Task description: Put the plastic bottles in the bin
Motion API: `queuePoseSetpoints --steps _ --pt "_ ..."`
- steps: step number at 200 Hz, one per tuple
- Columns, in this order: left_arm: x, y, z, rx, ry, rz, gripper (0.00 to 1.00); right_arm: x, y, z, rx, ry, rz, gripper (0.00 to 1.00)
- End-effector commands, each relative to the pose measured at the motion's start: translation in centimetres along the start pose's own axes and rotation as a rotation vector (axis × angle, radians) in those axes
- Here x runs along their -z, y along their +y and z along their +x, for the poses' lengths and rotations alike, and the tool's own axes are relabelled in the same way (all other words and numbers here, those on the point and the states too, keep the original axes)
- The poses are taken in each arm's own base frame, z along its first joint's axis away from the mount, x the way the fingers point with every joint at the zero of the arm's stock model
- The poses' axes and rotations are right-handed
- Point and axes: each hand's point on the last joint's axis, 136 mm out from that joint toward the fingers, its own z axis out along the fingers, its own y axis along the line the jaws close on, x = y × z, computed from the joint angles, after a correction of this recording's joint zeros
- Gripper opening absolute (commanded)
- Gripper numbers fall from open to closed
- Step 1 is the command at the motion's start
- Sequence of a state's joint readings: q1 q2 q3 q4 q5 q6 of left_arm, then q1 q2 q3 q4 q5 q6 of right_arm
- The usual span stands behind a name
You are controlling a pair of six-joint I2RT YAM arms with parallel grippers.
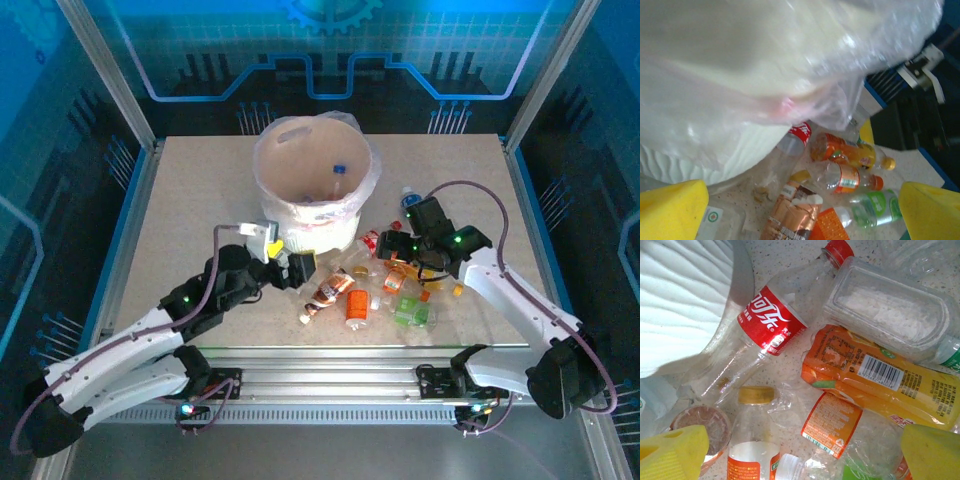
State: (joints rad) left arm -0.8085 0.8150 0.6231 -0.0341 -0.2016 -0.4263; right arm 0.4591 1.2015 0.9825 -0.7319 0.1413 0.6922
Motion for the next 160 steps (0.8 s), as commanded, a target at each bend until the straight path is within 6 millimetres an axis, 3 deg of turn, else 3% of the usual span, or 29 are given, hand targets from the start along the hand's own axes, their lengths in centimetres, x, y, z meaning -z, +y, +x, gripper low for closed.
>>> queuePoseSetpoints --steps 1,62,160 --pt "0.0 -1.0 1.1 -0.106 -0.008 0.046 0.99 0.5 1.0 -1.1 0.014 -0.031 -0.009 1.00" --pt "-3.1 -1.1 7.7 -0.344 0.155 -0.011 0.92 0.2 1.3 -1.0 0.016 -0.013 0.006 1.00" --pt "-8.0 -1.0 11.5 -0.483 0.284 -0.127 0.80 0.3 0.8 -0.7 0.022 -0.006 0.036 1.00"
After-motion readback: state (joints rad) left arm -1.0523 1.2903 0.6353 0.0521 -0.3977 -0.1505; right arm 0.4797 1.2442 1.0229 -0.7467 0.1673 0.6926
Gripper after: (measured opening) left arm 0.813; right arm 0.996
